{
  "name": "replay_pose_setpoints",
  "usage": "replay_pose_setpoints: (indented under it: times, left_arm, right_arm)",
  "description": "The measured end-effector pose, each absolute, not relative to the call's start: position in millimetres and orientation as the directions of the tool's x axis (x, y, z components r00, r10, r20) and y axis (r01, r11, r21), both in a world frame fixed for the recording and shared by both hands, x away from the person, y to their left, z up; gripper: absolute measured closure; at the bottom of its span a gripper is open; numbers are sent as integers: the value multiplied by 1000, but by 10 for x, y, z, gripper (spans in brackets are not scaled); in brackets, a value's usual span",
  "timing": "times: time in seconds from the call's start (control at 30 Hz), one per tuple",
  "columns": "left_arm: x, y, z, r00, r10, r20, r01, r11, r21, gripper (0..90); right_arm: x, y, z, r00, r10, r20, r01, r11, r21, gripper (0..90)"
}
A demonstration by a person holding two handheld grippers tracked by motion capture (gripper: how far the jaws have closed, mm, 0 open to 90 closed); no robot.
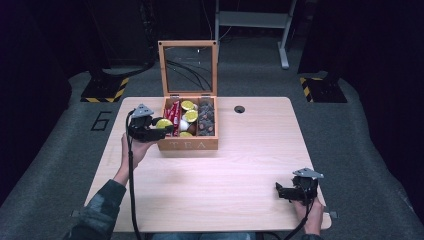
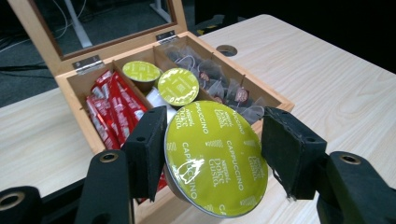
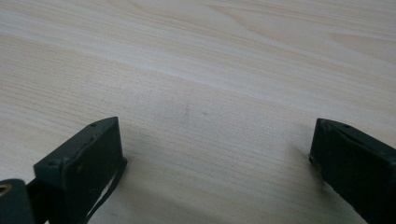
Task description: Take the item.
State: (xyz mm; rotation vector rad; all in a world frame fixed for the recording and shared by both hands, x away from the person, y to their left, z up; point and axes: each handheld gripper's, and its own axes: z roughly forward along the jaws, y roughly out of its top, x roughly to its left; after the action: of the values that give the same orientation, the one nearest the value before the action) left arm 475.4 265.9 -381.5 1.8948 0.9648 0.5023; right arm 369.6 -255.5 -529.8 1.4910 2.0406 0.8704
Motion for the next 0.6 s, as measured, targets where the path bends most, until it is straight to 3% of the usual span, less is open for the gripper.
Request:
replay_pose_setpoints:
  times: [0.6]
  left_arm:
    - [4541, 2935, -3876, 582, 811, -59, 419, -236, 877, 417]
  right_arm:
    - [3695, -2554, -5298, -302, 953, -1, 659, 209, 722, 19]
